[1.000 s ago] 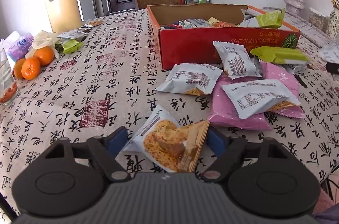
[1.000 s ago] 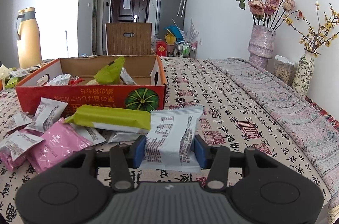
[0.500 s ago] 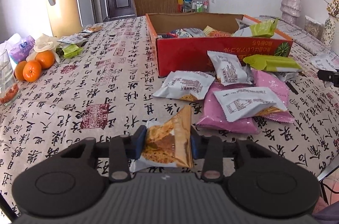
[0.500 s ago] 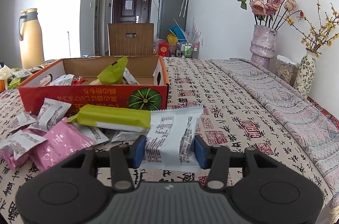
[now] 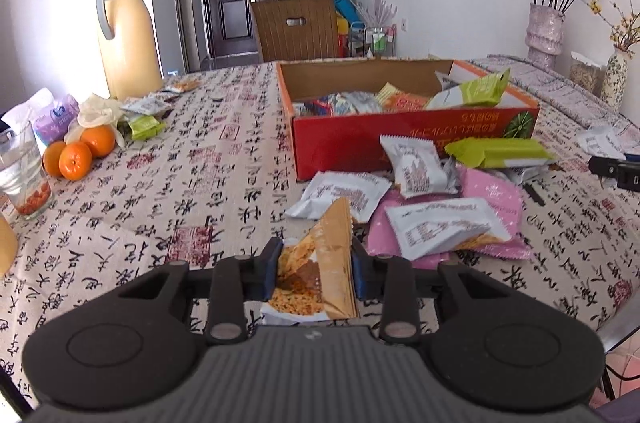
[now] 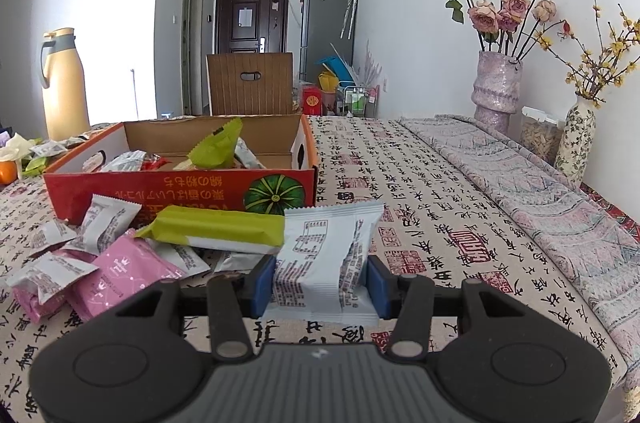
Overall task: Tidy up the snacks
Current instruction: 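Carry both packets over the box with both grippers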
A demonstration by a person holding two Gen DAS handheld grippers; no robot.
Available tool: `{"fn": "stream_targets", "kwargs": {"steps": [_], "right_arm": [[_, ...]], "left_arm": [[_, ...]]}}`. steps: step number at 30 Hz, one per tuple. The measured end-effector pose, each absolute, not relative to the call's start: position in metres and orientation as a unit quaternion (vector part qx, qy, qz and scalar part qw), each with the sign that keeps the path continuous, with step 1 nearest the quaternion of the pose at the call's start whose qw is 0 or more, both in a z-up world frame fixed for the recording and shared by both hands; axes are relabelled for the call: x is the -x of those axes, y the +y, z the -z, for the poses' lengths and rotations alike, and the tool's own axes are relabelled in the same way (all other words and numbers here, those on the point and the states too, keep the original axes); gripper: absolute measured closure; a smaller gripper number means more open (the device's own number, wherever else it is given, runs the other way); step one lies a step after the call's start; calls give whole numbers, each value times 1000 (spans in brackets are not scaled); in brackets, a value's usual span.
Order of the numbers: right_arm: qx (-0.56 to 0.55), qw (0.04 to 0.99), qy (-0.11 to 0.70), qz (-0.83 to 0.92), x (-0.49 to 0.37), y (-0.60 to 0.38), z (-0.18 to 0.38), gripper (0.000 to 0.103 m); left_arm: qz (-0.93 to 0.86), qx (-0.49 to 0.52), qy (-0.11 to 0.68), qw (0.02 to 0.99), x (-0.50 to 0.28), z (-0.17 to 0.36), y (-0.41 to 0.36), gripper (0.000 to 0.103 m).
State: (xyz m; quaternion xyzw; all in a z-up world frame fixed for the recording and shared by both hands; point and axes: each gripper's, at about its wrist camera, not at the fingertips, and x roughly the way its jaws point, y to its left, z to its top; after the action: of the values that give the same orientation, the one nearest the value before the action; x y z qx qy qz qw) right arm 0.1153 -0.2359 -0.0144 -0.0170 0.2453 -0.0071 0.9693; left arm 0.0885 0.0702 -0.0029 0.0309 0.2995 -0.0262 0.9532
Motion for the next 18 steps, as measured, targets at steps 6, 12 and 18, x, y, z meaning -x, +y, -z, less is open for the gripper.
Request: {"fn": "stream_targets", "kwargs": {"steps": [6, 12, 18], "right_arm": [[14, 972, 235, 1, -113, -238, 8, 55], [10, 975, 223, -12, -119, -237, 0, 55], [8, 977, 209, -30, -134, -234, -10, 55]], "left_arm": [[32, -25, 273, 961, -88, -14, 63, 69], [38, -10, 253, 967, -99, -28, 53, 69], [39, -7, 236, 971, -119, -43, 41, 69]]}}
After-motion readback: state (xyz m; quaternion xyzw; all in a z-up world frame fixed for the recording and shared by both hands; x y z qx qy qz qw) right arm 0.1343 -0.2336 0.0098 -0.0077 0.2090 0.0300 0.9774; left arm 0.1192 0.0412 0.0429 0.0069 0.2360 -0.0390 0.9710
